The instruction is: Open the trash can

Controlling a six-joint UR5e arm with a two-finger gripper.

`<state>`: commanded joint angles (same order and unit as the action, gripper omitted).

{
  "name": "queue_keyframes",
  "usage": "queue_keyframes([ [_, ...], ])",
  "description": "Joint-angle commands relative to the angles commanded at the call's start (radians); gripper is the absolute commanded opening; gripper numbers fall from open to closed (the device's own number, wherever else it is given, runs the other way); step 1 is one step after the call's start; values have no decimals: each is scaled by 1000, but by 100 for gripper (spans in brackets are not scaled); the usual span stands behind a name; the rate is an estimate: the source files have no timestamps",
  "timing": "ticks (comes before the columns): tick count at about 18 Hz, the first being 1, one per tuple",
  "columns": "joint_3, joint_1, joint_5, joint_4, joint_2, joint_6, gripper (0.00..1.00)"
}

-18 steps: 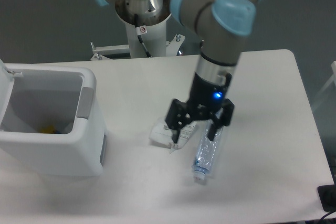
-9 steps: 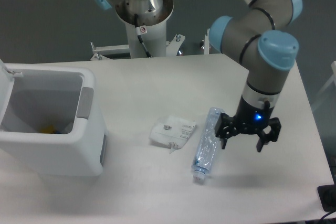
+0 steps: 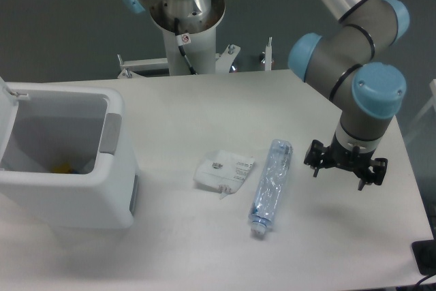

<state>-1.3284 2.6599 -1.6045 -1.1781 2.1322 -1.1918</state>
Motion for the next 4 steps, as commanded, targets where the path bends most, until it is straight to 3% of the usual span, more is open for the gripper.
queue_keyframes([
  [4, -2, 0, 0, 0, 6, -43, 100],
])
